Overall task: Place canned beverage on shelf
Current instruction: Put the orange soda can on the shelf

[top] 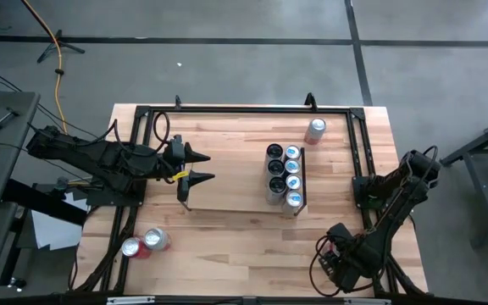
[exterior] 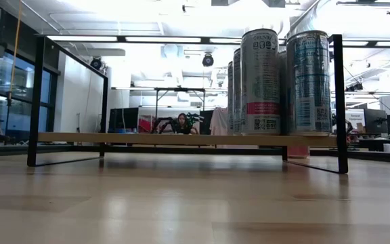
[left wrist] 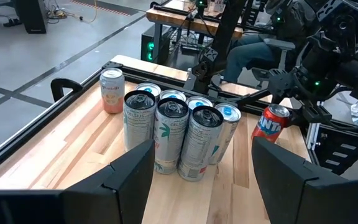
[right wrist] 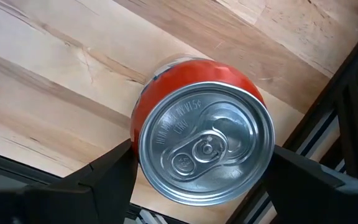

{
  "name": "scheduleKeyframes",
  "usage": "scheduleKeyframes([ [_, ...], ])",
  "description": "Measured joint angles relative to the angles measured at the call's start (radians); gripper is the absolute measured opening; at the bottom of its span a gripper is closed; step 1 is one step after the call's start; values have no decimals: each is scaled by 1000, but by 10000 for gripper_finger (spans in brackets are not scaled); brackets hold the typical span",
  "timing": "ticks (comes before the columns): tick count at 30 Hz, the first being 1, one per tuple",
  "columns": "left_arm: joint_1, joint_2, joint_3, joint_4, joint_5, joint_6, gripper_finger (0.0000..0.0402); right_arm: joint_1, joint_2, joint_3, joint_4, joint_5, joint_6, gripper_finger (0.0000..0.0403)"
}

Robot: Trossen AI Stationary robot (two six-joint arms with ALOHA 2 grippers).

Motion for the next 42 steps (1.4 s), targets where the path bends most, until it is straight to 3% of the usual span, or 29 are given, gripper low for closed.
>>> scheduleKeyframes([
  [7,0,0,0,0,0,1,226,-11,-1,0,8,-30,11,307],
  [15,0,0,0,0,0,1,226,-50,0,-1,-12,-77,-41,393],
  [23,0,0,0,0,1,-5,226,-55,0,-1,-4,-89,-23,372],
  [37,0,0,0,-1,1,-6,226,-63,-1,-10,23,7,-10,371],
  [42,0,0,0,-1,1,-7,226,-81,-2,-62,84,-26,23,371],
])
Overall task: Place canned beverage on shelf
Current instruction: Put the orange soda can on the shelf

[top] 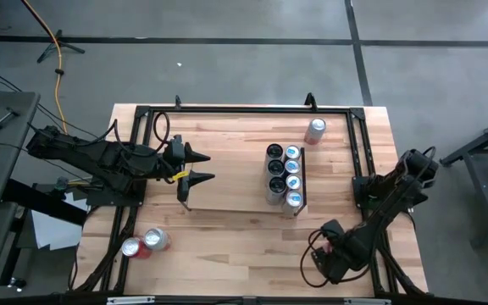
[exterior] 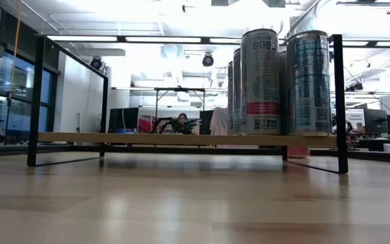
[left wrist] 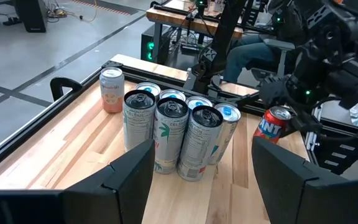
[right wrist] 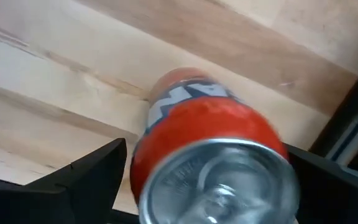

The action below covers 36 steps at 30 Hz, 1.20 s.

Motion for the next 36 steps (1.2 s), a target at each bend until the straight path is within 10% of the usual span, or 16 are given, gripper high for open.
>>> scheduleKeyframes([
  [9,0,0,0,0,0,0,226,-32,0,-48,62,-91,-69,363],
  [17,9,-8,0,-10,-1,-153,226,-29,1,132,-78,-35,-208,277],
  [24,14,-51,1,-3,0,-133,225,-110,0,460,-148,206,-590,277],
  [36,10,-165,1,27,90,-71,225,-444,67,770,-40,315,-1308,277],
])
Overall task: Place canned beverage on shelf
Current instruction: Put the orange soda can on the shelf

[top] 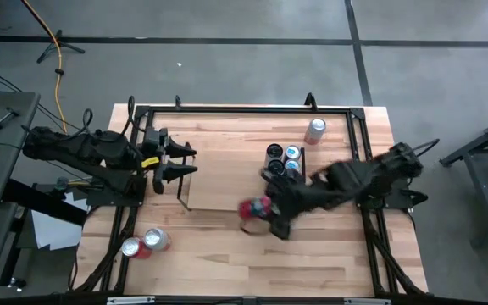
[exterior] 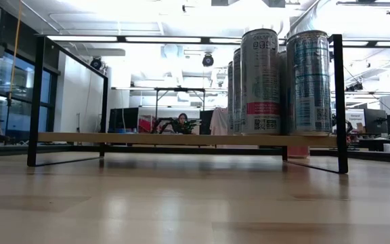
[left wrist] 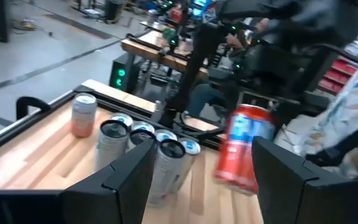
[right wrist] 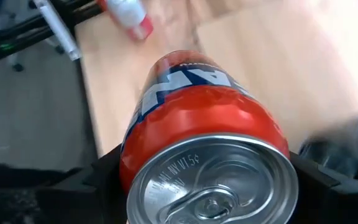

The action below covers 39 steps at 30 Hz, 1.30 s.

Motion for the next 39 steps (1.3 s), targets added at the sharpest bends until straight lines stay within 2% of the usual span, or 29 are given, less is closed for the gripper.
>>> scheduleKeyframes([
  [5,-21,-7,0,-14,22,36,225,-128,121,126,30,1,-229,277],
  [10,-33,-8,0,-99,20,114,225,-219,253,237,-8,-4,-335,277],
  [16,-33,-8,0,-117,13,80,225,-292,357,256,-64,-84,-339,277],
  [23,-33,-8,0,-115,9,79,225,-308,423,256,-105,-121,-306,277],
  [29,-33,-8,0,-115,-15,79,225,-308,462,255,-203,-134,-245,277],
  [37,-33,-5,0,-115,-17,79,225,-300,467,254,-222,-136,-217,277],
  [39,-33,-5,0,-115,-17,73,225,-300,467,254,-238,-136,-187,290],
])
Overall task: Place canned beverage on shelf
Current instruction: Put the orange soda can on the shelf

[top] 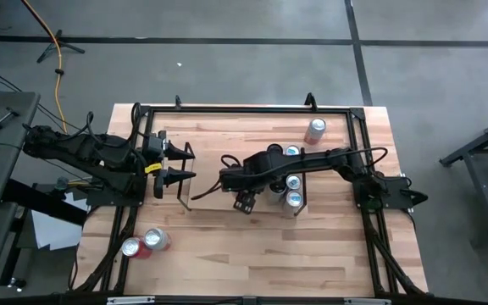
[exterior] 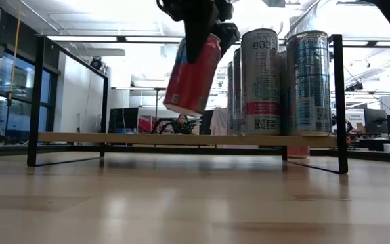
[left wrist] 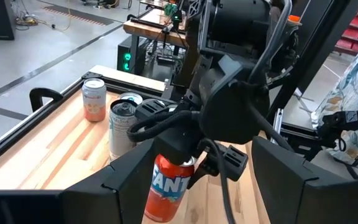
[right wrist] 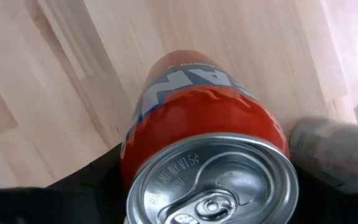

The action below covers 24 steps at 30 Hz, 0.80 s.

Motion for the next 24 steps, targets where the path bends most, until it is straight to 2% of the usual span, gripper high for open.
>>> scheduleKeyframes([
  [5,0,0,0,0,0,-3,225,-1,22,0,-40,-19,41,324],
  [21,0,0,0,-13,1,-3,225,-7,38,10,-22,-26,28,325],
  [24,0,0,0,-15,1,-3,225,-8,38,10,-19,-26,-19,325],
])
